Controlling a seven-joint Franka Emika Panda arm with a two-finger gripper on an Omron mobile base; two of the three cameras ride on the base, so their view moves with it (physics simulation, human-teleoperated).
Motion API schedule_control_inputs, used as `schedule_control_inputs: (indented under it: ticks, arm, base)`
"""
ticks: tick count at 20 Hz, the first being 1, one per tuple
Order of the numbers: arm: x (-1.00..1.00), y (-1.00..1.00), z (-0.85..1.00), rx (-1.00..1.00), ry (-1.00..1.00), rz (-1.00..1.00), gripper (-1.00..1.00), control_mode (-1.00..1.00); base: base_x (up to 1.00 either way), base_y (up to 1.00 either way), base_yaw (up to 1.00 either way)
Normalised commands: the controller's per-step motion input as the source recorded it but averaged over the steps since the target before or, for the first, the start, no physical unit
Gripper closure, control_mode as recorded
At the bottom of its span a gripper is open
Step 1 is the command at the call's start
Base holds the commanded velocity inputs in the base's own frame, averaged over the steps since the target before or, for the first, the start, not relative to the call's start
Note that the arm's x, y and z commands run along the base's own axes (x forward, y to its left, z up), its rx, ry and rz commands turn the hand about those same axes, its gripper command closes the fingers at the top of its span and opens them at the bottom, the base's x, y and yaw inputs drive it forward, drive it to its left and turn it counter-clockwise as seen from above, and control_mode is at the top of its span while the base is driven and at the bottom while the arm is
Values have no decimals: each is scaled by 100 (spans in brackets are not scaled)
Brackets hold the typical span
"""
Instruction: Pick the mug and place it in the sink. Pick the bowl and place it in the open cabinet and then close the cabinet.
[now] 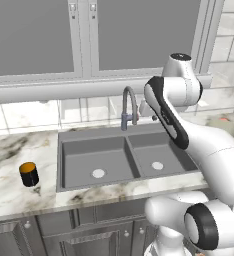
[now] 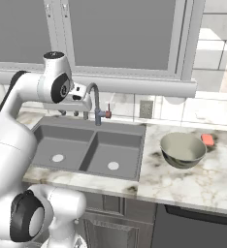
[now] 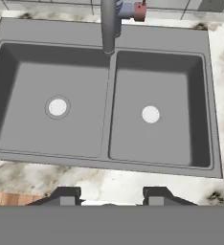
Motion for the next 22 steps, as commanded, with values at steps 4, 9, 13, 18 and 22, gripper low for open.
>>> schedule_control_inputs:
  ticks: [4,9,13,18,22]
  arm:
    - [-10,6,0,0,0,0,-100,-100]
    - [-22,41,0,6,0,0,-100,-100]
    - [-23,58,-1,6,0,0,-100,-100]
    - [-19,52,-8,0,0,1,-100,-100]
    - [-19,48,-13,-5,0,0,-100,-100]
  base:
    - [0,0,0]
    - [0,0,0]
    - [0,0,0]
    - [0,0,0]
    - [0,0,0]
